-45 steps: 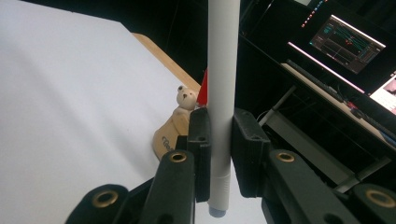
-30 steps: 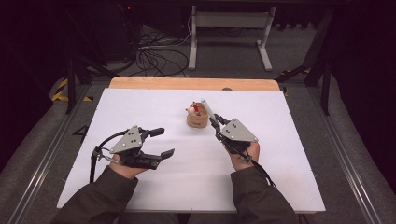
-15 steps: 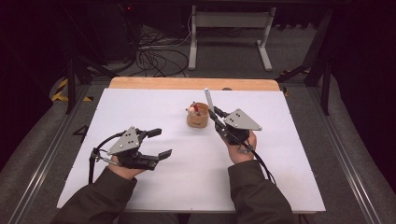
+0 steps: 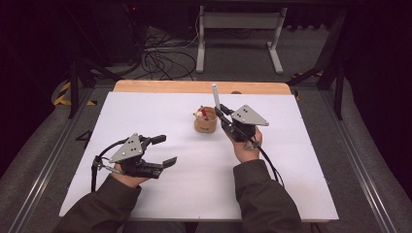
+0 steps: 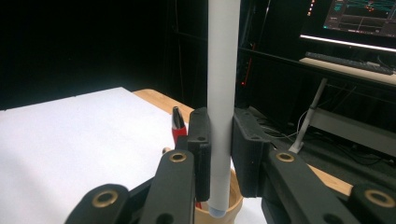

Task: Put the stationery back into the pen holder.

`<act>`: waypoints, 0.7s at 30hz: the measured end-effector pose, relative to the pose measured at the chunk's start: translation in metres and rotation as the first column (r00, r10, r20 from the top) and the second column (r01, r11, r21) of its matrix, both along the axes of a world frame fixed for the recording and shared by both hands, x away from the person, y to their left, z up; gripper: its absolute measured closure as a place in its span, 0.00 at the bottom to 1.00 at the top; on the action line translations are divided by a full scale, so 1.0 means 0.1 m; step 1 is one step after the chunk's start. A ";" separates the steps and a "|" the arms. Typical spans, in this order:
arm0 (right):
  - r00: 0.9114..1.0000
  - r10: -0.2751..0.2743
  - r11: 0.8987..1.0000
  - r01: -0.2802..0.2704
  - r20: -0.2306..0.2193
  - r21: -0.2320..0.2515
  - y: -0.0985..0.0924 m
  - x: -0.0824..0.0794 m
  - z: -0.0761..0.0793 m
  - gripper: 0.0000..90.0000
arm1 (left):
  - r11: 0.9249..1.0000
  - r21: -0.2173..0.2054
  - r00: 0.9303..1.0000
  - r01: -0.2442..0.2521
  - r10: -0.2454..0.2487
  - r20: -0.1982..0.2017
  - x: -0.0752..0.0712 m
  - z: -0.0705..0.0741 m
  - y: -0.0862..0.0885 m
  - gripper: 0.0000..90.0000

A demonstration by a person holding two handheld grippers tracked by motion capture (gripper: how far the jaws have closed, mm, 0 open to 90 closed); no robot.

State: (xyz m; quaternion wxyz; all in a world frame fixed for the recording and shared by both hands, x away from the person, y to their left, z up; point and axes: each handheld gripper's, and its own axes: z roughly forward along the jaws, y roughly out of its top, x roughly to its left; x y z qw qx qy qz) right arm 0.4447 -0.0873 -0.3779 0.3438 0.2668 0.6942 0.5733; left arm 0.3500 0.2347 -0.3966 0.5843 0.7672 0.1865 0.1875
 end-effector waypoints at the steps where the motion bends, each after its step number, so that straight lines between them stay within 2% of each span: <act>1: 1.000 0.000 1.000 0.000 0.000 0.000 0.00 0.00 0.00 0.88 | 1.000 0.000 1.000 0.000 0.000 0.000 0.00 0.00 0.00 0.23; 8: 1.000 0.004 1.000 -0.003 -0.022 0.024 0.04 0.13 -0.02 0.88 | 1.000 -0.010 1.000 -0.004 0.004 -0.004 0.00 0.00 0.02 0.23; 21: 0.998 -0.005 0.998 0.009 -0.058 0.063 0.08 0.28 -0.09 0.88 | 1.000 -0.018 1.000 -0.004 0.004 -0.006 0.01 -0.02 0.04 0.23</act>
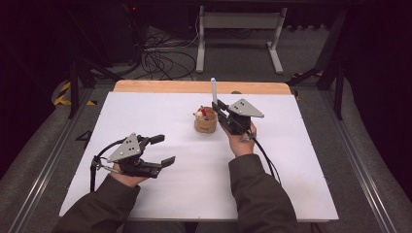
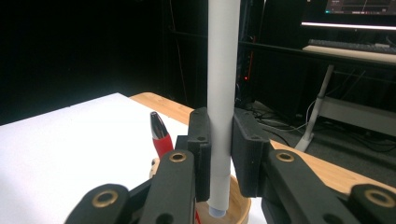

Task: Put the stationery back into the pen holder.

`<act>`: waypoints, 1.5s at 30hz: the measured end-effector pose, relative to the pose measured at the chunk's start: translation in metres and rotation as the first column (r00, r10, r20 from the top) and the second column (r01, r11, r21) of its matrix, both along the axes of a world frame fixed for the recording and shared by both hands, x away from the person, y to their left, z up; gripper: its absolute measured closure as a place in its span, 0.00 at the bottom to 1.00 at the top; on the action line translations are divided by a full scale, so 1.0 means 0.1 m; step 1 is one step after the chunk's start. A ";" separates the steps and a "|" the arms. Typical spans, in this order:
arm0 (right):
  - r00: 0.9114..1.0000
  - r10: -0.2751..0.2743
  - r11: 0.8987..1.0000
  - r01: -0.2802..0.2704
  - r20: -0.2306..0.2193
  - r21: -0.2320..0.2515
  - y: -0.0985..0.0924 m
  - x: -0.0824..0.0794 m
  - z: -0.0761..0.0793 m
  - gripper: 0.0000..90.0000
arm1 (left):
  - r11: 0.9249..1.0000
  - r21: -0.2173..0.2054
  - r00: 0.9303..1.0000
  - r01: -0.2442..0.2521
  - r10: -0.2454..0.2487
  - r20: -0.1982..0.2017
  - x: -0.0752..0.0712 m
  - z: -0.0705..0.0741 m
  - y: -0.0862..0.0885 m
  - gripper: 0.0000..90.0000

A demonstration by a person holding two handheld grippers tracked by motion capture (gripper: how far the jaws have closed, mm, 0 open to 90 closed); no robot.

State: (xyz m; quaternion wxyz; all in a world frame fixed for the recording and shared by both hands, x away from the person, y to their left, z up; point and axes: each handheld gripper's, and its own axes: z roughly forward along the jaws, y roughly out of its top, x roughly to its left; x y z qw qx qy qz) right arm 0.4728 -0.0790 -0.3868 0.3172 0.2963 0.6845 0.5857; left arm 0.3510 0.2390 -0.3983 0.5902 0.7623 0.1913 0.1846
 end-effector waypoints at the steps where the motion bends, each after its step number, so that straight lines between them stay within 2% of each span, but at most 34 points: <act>1: 1.000 -0.002 1.000 0.003 -0.014 0.014 0.00 0.02 -0.02 0.88 | 1.000 0.000 1.000 0.000 0.000 -0.001 0.00 0.00 0.00 0.23; 9: 0.999 0.001 1.000 0.000 -0.047 0.028 0.04 0.11 -0.13 0.88 | 1.000 -0.006 1.000 -0.002 0.002 -0.001 0.01 -0.01 0.02 0.23; 16: 0.999 0.001 0.999 0.001 -0.052 0.044 0.07 0.16 -0.19 0.88 | 1.000 -0.012 1.000 -0.003 0.003 0.002 0.01 -0.02 0.03 0.23; 30: 0.996 -0.015 0.999 0.018 -0.082 0.031 0.10 0.23 -0.31 0.88 | 1.000 -0.018 1.000 -0.006 0.006 0.000 0.02 -0.02 0.04 0.23; 32: 0.995 -0.021 0.999 0.025 -0.099 0.030 0.11 0.24 -0.33 0.88 | 1.000 -0.017 1.000 -0.007 0.007 -0.001 0.02 -0.02 0.05 0.23; 45: 0.990 -0.042 0.999 0.043 -0.135 0.010 0.11 0.25 -0.39 0.88 | 1.000 -0.021 1.000 -0.004 0.004 -0.008 0.02 -0.03 0.04 0.23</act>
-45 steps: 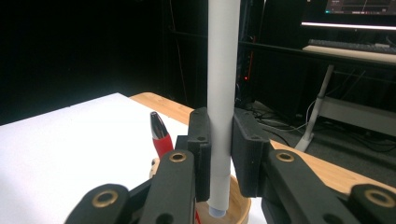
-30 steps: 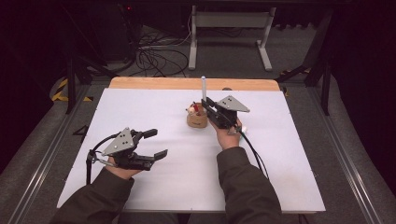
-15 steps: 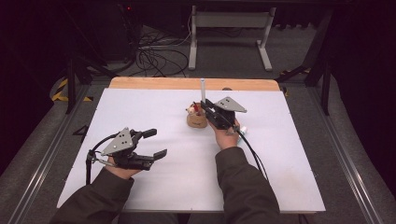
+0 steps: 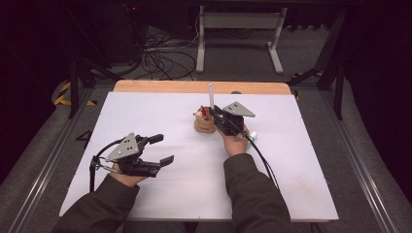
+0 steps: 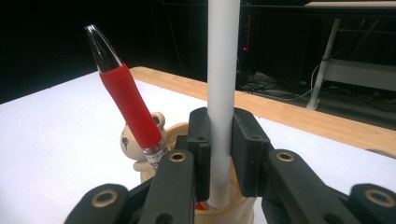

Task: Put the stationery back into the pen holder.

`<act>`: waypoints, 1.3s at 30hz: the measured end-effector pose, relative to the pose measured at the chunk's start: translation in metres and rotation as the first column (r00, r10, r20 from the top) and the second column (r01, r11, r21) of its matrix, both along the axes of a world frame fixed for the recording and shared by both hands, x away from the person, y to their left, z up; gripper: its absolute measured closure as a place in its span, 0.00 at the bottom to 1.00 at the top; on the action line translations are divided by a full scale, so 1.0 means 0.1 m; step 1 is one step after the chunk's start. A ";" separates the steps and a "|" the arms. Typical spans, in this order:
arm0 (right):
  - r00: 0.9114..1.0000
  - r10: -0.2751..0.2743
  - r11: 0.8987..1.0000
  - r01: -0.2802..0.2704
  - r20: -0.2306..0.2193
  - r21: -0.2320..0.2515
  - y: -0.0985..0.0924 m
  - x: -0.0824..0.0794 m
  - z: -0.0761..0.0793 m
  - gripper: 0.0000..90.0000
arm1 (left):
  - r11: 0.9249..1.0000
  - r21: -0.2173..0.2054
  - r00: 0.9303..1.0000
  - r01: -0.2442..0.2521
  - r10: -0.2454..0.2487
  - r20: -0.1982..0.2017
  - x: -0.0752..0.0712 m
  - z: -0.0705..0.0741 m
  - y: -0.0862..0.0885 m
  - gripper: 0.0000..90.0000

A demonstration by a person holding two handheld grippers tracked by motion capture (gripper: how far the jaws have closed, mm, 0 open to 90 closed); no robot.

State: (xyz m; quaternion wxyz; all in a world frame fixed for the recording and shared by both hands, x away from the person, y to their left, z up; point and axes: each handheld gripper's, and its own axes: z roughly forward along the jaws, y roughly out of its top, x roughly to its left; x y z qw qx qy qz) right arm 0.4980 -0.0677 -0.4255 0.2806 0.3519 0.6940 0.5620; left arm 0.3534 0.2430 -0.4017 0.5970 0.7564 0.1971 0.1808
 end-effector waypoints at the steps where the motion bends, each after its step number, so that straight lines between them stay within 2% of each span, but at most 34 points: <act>1: 1.000 -0.002 1.000 0.002 -0.008 0.000 0.00 0.00 -0.01 0.88 | 1.000 0.000 1.000 0.000 0.000 0.000 0.00 0.00 0.00 0.23; 19: 0.999 -0.007 1.000 0.006 -0.048 -0.017 0.02 -0.01 -0.06 0.88 | 1.000 0.005 1.000 0.003 -0.003 0.001 0.00 -0.01 -0.01 0.23; 31: 0.998 -0.006 1.000 0.005 -0.056 -0.020 0.02 -0.01 -0.07 0.87 | 1.000 0.008 1.000 0.002 -0.003 0.004 0.00 -0.01 -0.01 0.23; 39: 0.998 -0.004 1.000 0.003 -0.068 -0.020 0.01 -0.01 -0.08 0.83 | 1.000 0.005 1.000 0.004 -0.004 -0.002 0.00 -0.01 -0.02 0.23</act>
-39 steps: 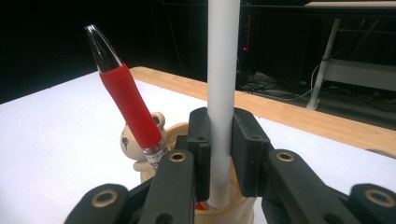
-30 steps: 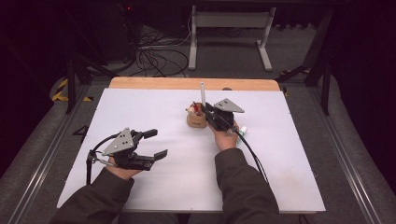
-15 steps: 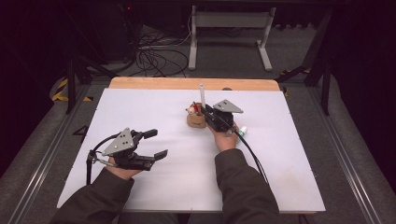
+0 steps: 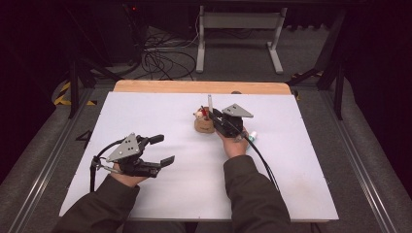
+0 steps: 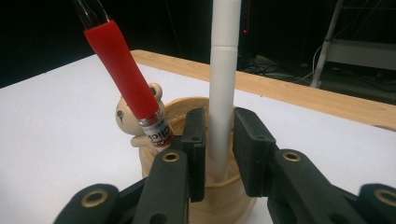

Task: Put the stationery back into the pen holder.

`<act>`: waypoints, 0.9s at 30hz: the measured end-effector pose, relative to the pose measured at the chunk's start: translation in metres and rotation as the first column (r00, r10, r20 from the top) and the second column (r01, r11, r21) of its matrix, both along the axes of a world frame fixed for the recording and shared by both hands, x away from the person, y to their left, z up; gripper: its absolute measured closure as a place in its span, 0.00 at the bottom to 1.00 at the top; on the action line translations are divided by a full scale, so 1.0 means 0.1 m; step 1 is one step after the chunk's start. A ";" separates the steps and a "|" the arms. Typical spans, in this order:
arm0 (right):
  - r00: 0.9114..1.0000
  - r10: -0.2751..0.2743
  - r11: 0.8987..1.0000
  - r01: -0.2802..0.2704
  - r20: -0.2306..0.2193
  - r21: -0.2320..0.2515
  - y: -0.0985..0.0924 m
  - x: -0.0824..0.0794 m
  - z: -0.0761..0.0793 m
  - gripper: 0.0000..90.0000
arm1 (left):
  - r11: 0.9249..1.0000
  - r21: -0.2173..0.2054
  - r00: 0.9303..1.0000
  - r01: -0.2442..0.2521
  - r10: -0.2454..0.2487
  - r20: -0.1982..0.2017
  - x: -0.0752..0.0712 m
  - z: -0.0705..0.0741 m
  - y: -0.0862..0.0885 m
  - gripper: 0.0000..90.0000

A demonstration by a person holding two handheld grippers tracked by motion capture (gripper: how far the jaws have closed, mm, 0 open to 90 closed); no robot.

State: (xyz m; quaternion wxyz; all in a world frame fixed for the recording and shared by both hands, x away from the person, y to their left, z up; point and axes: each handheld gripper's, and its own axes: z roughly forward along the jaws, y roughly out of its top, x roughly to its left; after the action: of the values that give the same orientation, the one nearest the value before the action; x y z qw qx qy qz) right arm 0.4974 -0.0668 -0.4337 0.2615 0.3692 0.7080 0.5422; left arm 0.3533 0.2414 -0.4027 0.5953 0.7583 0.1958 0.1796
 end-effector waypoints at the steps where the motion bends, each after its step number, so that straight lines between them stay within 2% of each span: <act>1: 1.000 -0.001 1.000 0.001 -0.001 0.005 0.00 0.00 0.00 0.83 | 1.000 0.003 1.000 0.000 0.000 0.004 0.00 0.00 0.00 0.23; 10: 1.000 -0.002 1.000 0.002 0.008 0.008 -0.02 -0.02 0.03 0.81 | 1.000 0.002 1.000 0.000 0.000 0.003 0.00 0.00 0.00 0.23; 20: 1.000 -0.021 1.000 0.021 0.007 0.021 -0.12 -0.06 0.08 0.75 | 1.000 -0.003 1.000 -0.001 0.001 0.000 0.00 0.00 -0.02 0.23; 27: 0.999 -0.042 0.999 0.042 0.024 -0.006 -0.17 -0.12 0.13 0.67 | 1.000 -0.002 1.000 -0.002 0.002 0.002 -0.01 0.00 -0.02 0.23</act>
State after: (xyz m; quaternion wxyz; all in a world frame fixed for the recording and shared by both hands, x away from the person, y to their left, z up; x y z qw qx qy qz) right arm 0.4852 -0.0842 -0.4208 0.2827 0.3766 0.6986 0.5387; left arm 0.3525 0.2394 -0.4028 0.5959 0.7574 0.1963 0.1809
